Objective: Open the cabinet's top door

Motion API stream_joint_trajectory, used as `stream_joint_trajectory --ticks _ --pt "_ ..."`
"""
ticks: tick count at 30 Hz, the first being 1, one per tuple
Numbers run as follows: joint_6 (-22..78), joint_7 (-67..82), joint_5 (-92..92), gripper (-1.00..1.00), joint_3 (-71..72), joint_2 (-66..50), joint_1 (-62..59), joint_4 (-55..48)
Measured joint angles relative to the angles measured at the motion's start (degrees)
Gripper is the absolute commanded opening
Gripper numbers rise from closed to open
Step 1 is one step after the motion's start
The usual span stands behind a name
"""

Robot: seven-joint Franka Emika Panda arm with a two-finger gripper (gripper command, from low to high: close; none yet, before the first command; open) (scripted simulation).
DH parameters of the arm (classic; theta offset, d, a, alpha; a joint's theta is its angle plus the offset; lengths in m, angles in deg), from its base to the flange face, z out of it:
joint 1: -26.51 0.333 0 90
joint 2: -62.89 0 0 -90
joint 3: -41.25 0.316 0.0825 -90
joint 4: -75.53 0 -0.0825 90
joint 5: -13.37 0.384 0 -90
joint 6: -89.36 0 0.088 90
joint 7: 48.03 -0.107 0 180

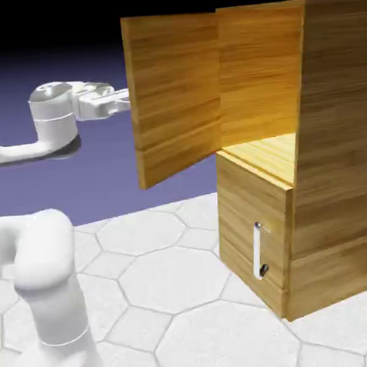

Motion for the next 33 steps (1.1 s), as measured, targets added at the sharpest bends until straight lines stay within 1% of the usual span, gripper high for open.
stream_joint_trajectory --ticks 4,7,14,20,23,25,33 --pt "8.87 1.17 4.12 -1.0 5.89 -0.65 -6.98 -8.19" --pt "10.27 6.23 10.25 -1.0 7.21 4.72 -12.86 -10.98" --pt "5.71 18.2 22.81 -1.0 5.75 19.23 -21.66 -10.55" --pt "-2.14 26.61 31.01 -1.0 3.03 30.76 -25.63 -6.83" --pt "-0.98 20.99 25.06 -1.0 4.11 24.55 -21.72 -6.96" --pt "1.73 17.54 21.58 -1.0 5.32 20.4 -20.34 -8.71" --pt "18.52 18.34 22.14 -1.0 9.18 18.74 -31.15 -25.27"
